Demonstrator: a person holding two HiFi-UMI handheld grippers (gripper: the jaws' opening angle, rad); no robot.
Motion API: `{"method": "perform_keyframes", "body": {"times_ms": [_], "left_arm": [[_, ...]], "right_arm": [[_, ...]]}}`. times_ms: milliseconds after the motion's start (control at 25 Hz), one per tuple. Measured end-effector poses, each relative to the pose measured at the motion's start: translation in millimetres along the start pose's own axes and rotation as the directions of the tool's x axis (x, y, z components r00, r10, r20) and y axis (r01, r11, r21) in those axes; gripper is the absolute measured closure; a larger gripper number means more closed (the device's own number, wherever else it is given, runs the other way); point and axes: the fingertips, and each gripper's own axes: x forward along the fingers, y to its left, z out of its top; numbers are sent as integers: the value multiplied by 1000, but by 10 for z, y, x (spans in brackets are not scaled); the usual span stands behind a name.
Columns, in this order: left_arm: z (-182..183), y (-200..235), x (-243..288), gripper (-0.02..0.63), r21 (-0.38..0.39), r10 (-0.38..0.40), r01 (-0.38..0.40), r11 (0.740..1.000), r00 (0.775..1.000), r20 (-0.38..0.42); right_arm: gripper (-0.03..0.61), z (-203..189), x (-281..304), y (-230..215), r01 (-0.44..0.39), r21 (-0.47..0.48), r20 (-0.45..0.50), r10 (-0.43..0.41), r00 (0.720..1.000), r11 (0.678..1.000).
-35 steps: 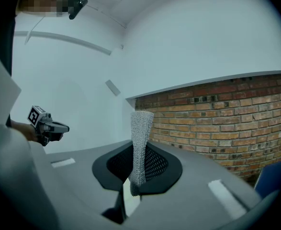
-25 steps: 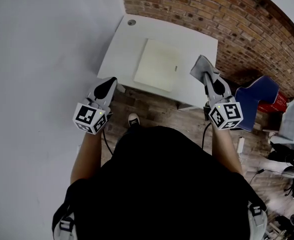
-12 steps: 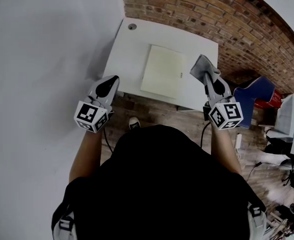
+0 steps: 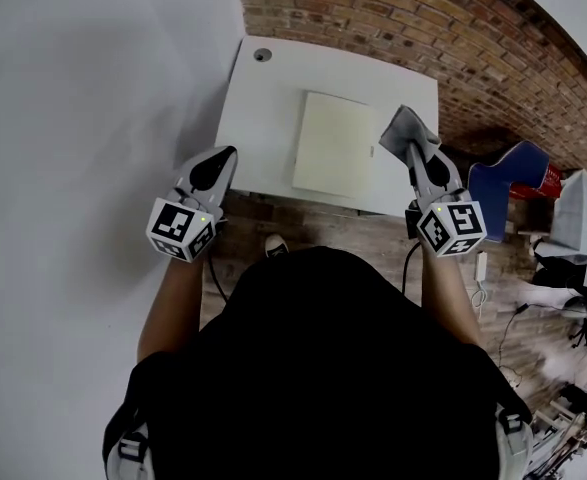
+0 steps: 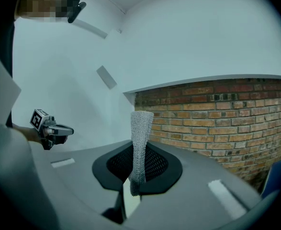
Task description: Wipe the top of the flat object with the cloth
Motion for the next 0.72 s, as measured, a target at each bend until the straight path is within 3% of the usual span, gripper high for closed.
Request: {"method": "perform_keyframes", "body": {"times_ms": [720], "left_arm": [[-123, 373, -36, 611, -18, -26, 26, 1000, 1000, -16]], "right_arm": [[566, -10, 257, 300, 1, -4, -11, -1, 1000, 1000]]}}
